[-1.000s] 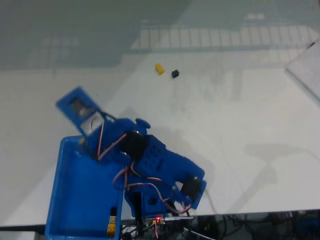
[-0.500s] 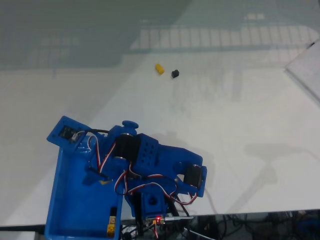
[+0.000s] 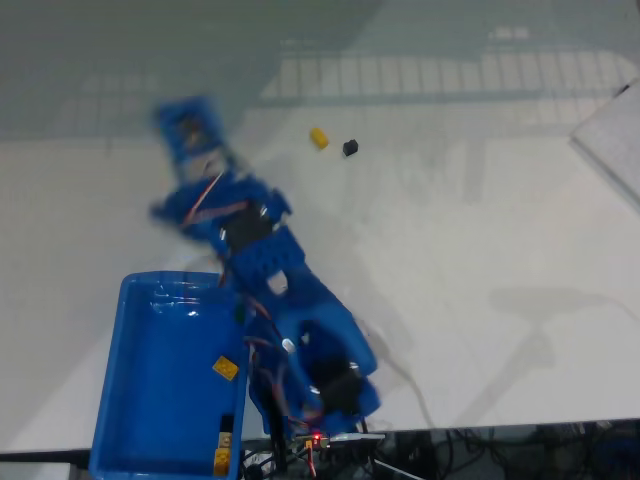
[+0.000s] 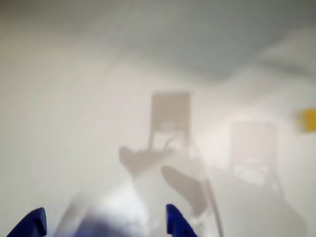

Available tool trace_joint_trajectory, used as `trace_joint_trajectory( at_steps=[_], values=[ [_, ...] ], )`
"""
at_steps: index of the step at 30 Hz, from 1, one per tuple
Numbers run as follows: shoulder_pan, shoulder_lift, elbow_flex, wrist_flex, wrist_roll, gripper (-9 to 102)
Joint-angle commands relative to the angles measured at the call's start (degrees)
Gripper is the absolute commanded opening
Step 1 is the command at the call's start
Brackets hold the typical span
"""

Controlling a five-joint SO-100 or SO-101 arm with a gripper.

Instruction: Pick up all the lego then put into the bin

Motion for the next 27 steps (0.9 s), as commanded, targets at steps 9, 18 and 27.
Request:
trace_joint_trajectory(
  at_steps=[9, 18, 27],
  values=[
    [36.1, -27.4, -0.3, -31.5, -0.2, 31],
    [36.4, -43.7, -6.5, -37.8, -11.5, 31],
    [33.1, -56.8, -24.3, -34.4, -22.0, 29]
  ],
)
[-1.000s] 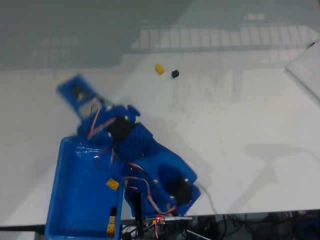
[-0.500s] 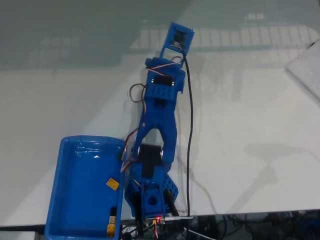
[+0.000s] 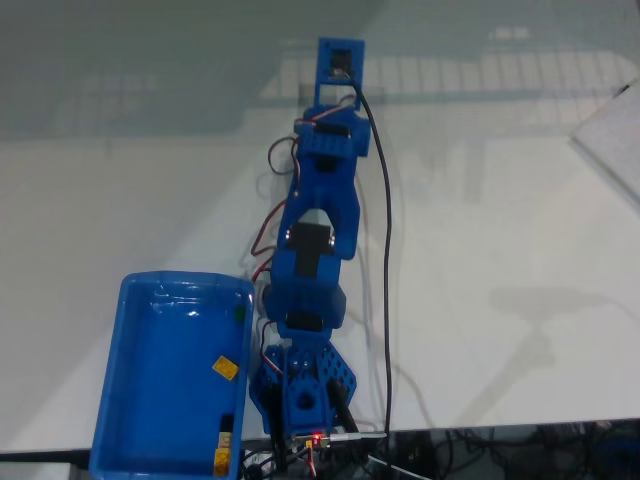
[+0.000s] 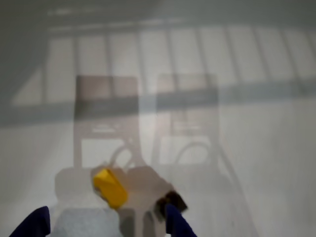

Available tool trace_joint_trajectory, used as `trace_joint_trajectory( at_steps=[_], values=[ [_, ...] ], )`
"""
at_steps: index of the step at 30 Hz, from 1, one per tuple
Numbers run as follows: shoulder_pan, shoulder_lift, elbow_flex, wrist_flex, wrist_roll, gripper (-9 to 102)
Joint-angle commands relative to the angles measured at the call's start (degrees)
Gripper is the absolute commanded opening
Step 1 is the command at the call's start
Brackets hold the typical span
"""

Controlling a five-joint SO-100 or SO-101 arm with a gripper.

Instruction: Pick up all the lego then put into the bin

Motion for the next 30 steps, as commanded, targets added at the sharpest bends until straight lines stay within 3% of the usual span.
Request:
trace_joint_trajectory(
  at_steps=[1, 11, 26, 30],
  values=[
    [-1.3, -2.6, -10.5, 2.0, -4.2, 29],
    [-3.1, -13.5, -18.4, 8.6, -15.6, 24],
    [-2.4, -19.1, -20.7, 10.7, -17.1, 22],
    [-2.3, -19.7, -20.8, 10.7, -17.1, 13]
  ],
)
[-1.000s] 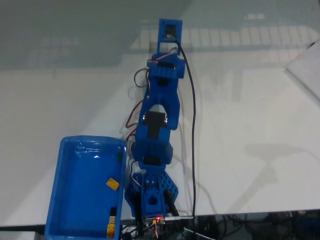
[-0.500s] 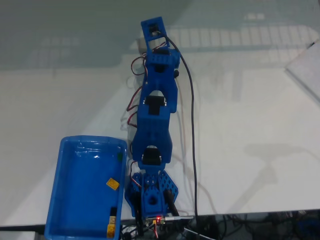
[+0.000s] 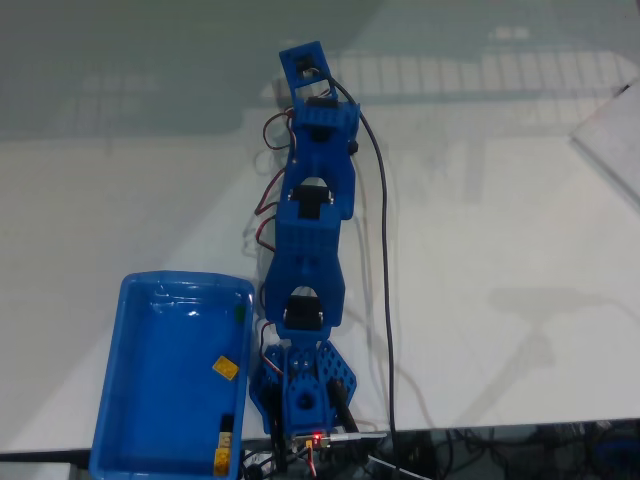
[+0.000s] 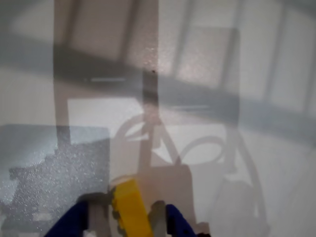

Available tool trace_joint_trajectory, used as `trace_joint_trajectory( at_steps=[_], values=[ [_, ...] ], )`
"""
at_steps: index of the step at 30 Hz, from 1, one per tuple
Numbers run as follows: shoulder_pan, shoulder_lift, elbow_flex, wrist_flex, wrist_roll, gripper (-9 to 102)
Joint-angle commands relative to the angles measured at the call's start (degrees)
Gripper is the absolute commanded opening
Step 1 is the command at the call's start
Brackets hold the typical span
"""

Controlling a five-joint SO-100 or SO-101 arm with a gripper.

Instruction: Pick up all the lego then put into the bin

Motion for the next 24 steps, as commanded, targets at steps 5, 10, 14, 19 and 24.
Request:
trace_joint_trajectory(
  at_steps=[5, 10, 14, 19, 24],
  values=[
    [0.3, -0.4, -3.3, 0.1, 0.1, 0],
    [-0.5, 0.3, -3.3, 1.0, 1.8, 0],
    [-2.9, 5.0, -2.5, 1.9, 6.8, 0],
    [-9.9, 22.1, 2.4, 2.8, 20.9, 0],
    [-19.7, 44.7, 6.4, 13.6, 31.6, 0]
  ],
)
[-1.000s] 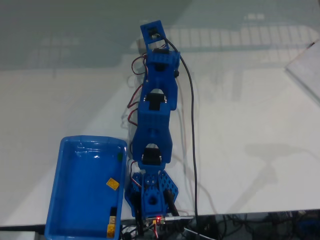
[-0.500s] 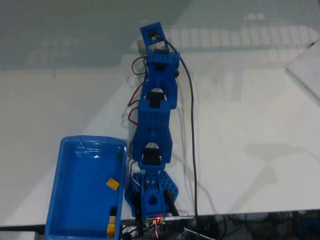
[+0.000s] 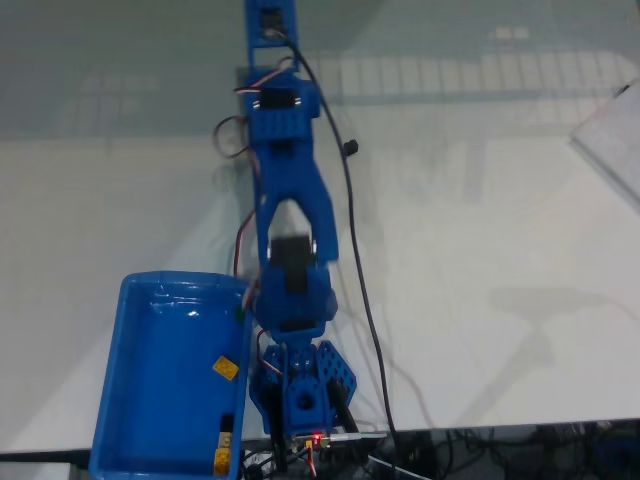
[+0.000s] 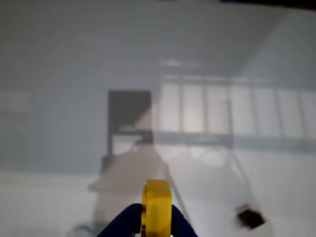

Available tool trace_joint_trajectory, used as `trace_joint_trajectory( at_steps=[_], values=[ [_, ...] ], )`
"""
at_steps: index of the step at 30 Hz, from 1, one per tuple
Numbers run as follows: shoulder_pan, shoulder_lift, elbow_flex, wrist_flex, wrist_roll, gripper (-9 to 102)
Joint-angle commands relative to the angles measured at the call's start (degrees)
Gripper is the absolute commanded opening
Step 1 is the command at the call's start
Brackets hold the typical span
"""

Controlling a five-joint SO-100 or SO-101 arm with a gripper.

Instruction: Pick up all the lego then put into the bin

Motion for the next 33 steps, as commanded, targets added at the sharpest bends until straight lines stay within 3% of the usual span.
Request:
trace_joint_trajectory(
  at_steps=[1, 6, 15, 19, 29, 33],
  values=[
    [-7.0, 15.1, 0.4, 7.4, 5.0, 0],
    [-21.4, 33.1, 0.5, 24.1, 8.5, 0],
    [-56.8, 50.1, 1.1, 52.6, 13.7, 1],
    [-64.1, 54.9, 8.5, 53.2, 12.6, 0],
    [-65.7, 50.9, 21.2, 52.1, 5.3, 2],
    [-66.1, 50.1, 21.8, 51.9, 4.5, 15]
  ],
)
